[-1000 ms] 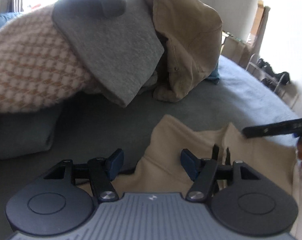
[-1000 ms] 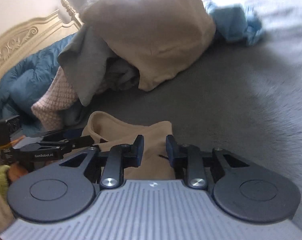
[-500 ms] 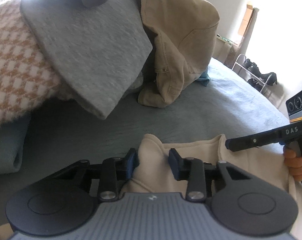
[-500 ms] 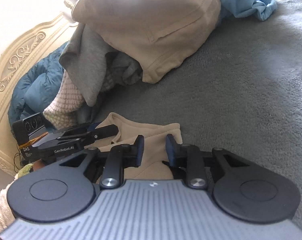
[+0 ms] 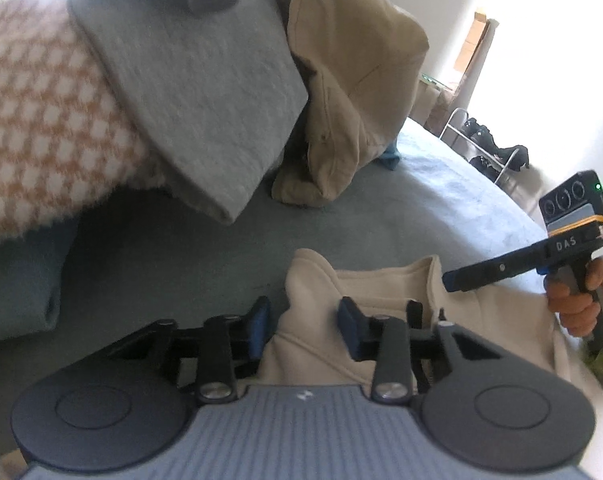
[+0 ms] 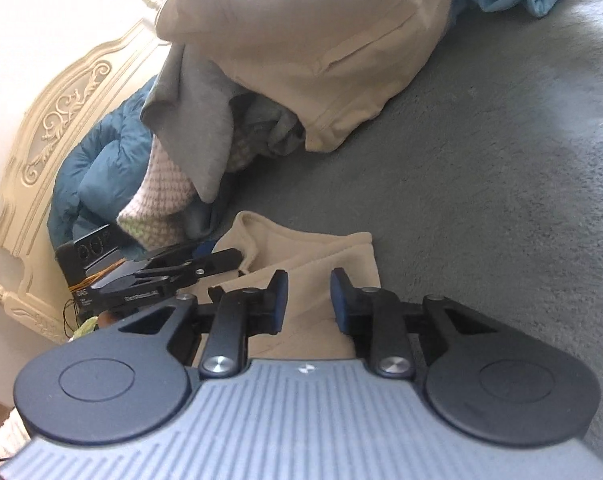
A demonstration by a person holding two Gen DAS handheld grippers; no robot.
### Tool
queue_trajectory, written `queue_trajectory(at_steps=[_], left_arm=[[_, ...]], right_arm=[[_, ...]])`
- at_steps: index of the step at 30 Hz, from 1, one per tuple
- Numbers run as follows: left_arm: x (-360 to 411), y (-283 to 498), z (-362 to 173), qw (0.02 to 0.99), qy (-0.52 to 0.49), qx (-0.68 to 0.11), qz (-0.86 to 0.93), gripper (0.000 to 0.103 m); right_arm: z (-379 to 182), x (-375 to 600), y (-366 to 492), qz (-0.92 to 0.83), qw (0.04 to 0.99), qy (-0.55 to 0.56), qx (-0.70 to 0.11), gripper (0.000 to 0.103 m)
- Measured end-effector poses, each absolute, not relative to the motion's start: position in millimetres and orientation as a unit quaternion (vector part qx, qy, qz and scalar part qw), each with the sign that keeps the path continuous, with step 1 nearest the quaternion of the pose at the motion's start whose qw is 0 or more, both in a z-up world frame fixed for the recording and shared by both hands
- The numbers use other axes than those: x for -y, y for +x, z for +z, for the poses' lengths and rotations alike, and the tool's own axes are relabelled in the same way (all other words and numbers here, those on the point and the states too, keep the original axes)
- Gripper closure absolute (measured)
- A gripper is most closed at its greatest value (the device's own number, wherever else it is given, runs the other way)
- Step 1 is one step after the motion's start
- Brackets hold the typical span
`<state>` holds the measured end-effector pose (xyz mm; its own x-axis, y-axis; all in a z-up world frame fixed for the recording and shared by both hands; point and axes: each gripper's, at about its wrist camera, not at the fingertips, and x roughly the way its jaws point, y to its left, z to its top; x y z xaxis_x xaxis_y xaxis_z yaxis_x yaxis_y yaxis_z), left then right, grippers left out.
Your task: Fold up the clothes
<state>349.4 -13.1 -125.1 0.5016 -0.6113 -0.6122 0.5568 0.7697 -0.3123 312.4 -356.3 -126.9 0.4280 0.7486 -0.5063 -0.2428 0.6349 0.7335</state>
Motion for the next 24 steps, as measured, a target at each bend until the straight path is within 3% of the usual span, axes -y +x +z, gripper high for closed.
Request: queue_trajectory(at_steps=[2,4,6,24], left_arm=[[16.9,348.2,-125.6,0.871,-0.038,-0.359,-0.333,0.073],[21.3,343.4,-123.5,0.878,-0.027,-0.348,-0.327,0.077],[24.6,336.8,-119.3,0.887,-0.012,-0.332,-0.320,0.082],[35.5,289.2,-75.3,0.908,0.034,-0.296,-0.295,0.087]], right_arm=[[-128.8,350.2,313.6,0.306,0.798,0.283,-0.435,0.082],[-127.7,342.1,312.9,0.296,0.811,0.257,-0.434,0.099],[-123.9,336.2,309.3,0.290,0.823,0.239,-0.427,0.103],[-64.5,313.1,256.6,0.229,0.879,0.161,-0.386,0.100]])
